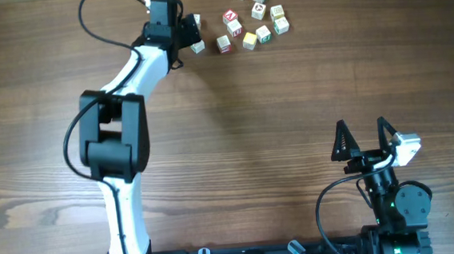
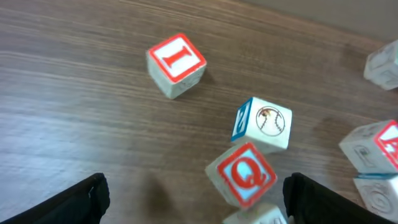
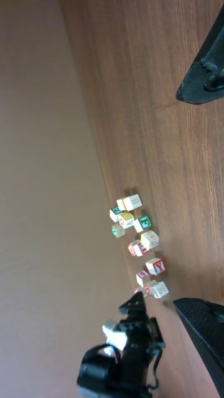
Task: Form a circle
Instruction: 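Reach the left gripper forward to the block cluster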
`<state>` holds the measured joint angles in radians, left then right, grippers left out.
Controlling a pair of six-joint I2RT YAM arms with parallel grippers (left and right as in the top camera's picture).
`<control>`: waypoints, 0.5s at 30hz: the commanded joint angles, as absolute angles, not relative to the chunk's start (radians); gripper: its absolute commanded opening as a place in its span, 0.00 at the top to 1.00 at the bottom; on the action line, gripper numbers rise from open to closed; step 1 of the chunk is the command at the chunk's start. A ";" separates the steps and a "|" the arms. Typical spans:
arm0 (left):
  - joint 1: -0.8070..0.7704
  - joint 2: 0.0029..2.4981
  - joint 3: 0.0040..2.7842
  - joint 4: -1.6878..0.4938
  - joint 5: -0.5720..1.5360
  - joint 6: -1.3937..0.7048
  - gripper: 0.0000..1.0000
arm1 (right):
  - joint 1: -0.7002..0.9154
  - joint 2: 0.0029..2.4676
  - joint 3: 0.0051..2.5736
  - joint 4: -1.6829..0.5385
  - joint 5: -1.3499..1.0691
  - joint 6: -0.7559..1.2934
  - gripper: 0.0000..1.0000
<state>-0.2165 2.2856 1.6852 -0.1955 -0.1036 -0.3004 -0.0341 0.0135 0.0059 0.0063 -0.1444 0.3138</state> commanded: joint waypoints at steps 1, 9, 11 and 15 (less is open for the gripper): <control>-0.239 2.342 1.764 -0.203 -0.085 -0.249 0.06 | -0.039 0.007 0.005 0.009 -0.134 0.321 0.00; -0.238 2.386 1.764 -0.125 -0.069 -0.238 0.06 | -0.039 0.007 0.005 0.009 -0.134 0.321 0.00; -0.239 2.405 1.764 -0.096 -0.064 -0.239 0.09 | -0.039 0.007 0.005 0.009 -0.134 0.321 0.00; -0.239 2.440 1.764 -0.096 -0.064 -0.239 0.16 | -0.039 0.007 0.005 0.009 -0.134 0.321 0.00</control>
